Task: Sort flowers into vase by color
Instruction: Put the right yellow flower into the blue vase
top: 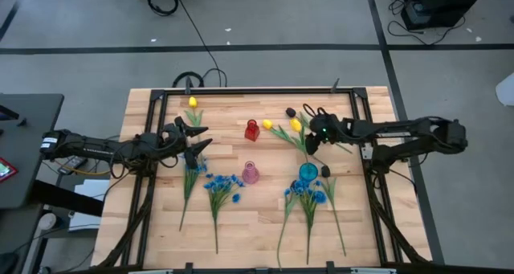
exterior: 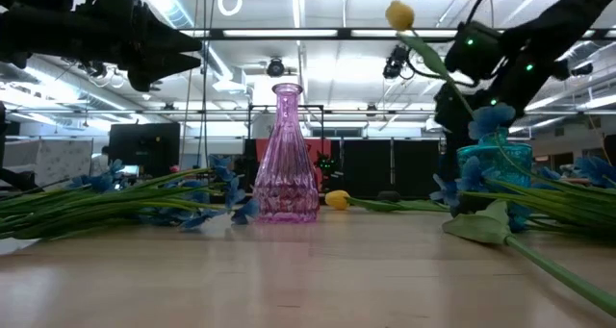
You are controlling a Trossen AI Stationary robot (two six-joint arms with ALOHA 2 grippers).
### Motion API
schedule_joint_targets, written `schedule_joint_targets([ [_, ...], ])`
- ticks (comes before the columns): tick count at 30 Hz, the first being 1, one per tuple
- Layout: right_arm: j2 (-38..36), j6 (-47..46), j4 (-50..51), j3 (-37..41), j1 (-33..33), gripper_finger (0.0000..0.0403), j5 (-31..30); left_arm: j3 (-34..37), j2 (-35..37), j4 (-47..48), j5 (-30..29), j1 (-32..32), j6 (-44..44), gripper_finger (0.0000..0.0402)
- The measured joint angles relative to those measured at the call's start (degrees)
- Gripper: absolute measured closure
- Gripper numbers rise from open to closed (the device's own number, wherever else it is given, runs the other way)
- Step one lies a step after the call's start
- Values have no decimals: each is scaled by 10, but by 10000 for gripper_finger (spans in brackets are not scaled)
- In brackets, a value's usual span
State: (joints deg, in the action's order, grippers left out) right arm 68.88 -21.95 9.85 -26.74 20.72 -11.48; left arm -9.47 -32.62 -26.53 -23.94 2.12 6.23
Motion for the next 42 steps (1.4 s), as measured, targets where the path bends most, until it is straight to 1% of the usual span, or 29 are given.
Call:
schedule_joint_targets([
  [3,38,15,-26,-12,1,204,3,0,0,3,0,0,0,170],
  [7,84,29,-26,-42,-9,204,2,0,0,8,0,0,0,170],
  [11,129,29,-34,-87,-27,204,7,0,0,6,0,0,0,170],
  [14,174,39,-32,-112,-36,204,8,0,0,6,0,0,0,170],
  [16,205,42,-28,-122,-38,204,23,0,0,6,0,0,0,170],
  [19,235,42,-27,-134,-38,205,61,0,0,7,1,0,0,170],
  [23,249,42,-28,-138,-38,215,60,0,0,7,2,0,0,170],
  [26,258,42,-24,-140,-38,236,45,0,0,6,2,0,0,170],
  [31,262,41,-22,-141,-38,284,43,0,0,3,2,0,0,170],
  [39,255,17,-12,-140,-21,371,58,0,0,5,7,0,8,170],
  [42,252,14,-10,-139,-14,390,60,0,1,5,7,0,15,170],
])
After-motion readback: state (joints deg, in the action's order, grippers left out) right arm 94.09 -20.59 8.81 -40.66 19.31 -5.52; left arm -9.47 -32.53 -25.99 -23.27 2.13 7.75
